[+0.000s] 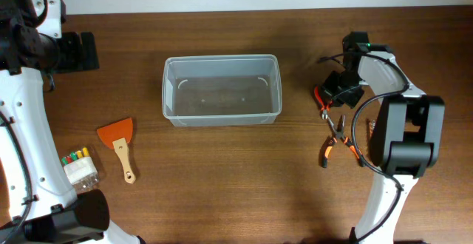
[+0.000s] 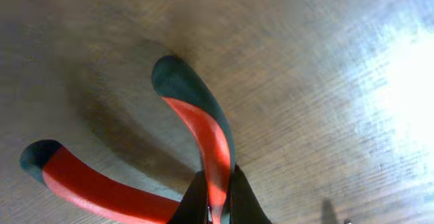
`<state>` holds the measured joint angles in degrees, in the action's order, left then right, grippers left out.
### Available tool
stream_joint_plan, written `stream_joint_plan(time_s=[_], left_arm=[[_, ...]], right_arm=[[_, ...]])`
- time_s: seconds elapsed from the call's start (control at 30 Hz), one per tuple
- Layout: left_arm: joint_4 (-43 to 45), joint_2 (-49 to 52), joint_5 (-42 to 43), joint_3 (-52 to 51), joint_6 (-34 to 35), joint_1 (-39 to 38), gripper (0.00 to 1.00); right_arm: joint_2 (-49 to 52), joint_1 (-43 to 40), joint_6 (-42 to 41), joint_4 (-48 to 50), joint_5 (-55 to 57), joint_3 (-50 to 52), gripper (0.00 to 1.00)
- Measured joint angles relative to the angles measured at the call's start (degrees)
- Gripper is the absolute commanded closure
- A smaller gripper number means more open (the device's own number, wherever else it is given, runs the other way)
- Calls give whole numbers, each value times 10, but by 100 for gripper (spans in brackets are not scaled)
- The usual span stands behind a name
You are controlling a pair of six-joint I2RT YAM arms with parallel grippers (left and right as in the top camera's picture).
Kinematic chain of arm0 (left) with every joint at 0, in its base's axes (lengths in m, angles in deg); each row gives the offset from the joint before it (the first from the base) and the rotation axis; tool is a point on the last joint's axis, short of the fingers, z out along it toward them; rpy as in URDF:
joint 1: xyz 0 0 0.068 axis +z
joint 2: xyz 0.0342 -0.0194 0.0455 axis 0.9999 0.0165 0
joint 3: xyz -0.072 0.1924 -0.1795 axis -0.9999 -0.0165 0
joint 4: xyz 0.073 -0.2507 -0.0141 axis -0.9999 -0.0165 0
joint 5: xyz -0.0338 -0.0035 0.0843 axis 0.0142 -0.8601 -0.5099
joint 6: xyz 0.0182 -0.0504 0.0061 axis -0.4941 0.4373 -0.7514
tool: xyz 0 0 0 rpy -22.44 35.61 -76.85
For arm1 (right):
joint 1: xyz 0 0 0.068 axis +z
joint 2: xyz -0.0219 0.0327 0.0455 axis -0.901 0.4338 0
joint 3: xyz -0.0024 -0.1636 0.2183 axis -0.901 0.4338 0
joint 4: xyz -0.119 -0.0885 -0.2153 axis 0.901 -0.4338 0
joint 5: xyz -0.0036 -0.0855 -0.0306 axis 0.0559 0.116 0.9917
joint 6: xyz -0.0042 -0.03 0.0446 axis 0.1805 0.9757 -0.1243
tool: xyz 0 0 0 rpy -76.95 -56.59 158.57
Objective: Pack container
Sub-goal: 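Lift the red cutters and carry them over the container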
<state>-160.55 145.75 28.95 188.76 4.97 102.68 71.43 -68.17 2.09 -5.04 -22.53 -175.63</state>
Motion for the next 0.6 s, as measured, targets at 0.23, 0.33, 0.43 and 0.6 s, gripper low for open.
stream_joint_plan(time_s=[0.23,0.33,0.43,0.6], left_arm=[[0,0,0,0,0,0,1],[0,0,0,0,0,0,1],[0,0,0,0,0,0,1],[0,0,0,0,0,0,1]], right_arm=[[4,4,112,-71,0,-157,96],[0,19,187,-110,3,-262,96],[-8,50,274,-153,5,-359,96],[-38,153,447,-182,6,-443,96]])
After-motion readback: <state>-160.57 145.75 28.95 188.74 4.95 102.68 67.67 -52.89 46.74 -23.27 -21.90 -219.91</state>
